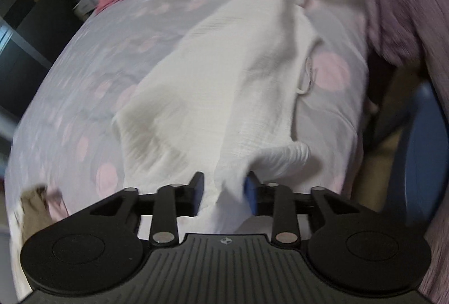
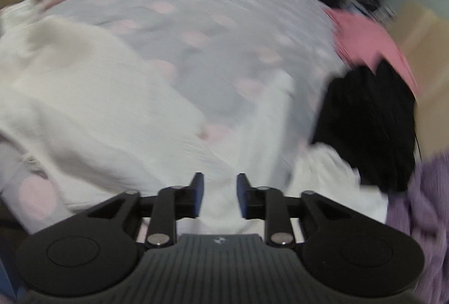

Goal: Fold clothes
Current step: 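Spread the white shirt flat on the bed with both tools, then grasp the shirt hem with the left tool while the right tool grasps it too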

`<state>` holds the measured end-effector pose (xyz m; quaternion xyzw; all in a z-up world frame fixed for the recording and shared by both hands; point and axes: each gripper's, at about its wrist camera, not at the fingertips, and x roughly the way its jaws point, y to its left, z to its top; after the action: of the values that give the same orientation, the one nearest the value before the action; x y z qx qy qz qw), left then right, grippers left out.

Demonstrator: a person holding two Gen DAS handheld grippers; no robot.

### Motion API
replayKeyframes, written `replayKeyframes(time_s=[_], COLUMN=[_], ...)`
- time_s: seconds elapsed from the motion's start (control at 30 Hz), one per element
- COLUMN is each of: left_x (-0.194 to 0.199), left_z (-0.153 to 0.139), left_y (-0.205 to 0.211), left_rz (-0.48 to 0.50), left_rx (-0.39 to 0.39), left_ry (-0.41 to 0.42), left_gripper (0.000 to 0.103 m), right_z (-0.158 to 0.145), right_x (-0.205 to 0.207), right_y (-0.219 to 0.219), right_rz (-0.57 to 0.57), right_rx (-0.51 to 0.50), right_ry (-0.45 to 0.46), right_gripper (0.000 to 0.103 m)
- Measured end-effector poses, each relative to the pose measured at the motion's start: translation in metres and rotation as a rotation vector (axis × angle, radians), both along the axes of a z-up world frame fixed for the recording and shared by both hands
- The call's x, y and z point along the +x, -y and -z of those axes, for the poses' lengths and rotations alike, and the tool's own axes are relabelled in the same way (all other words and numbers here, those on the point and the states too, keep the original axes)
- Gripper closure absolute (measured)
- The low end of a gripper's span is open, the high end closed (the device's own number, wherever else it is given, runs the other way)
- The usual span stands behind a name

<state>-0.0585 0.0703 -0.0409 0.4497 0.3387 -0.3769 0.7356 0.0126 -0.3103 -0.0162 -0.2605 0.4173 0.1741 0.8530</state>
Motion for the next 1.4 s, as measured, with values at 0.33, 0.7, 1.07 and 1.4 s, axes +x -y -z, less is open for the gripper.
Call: replayKeyframes(time_s=[0.33,0.7,1.07,1.4], left_x=[-0.039,-0.048,-0.047,-0.032], left_z=[0.039,0.051,0.081,0.057], left_y=[0.025,0.044,0.045,0.031], left_rz=[0.355,0.42,0.382,0.219], left_rx=[0.246,0.268,0.313,0.213], left_ry=[0.077,-0.057,-0.037,0.006], left_gripper=[0.061,0.061,0.091,0.096], right_z=[0.05,0.084,0.102,0.132], right_x=[-0.05,-0.057,-0.058,-0.051], right_y=[-0.081,-0.09,-0.089,-0.095], right_rz=[-0.593,-0.867,-0.993,-1.017], right_rx=[-0.23,-0.44,-0.487,-0.611], right_ry=[-0.105,-0.093,-0.071,0.001], right_gripper=[0.07,0.065,0.064,0.093])
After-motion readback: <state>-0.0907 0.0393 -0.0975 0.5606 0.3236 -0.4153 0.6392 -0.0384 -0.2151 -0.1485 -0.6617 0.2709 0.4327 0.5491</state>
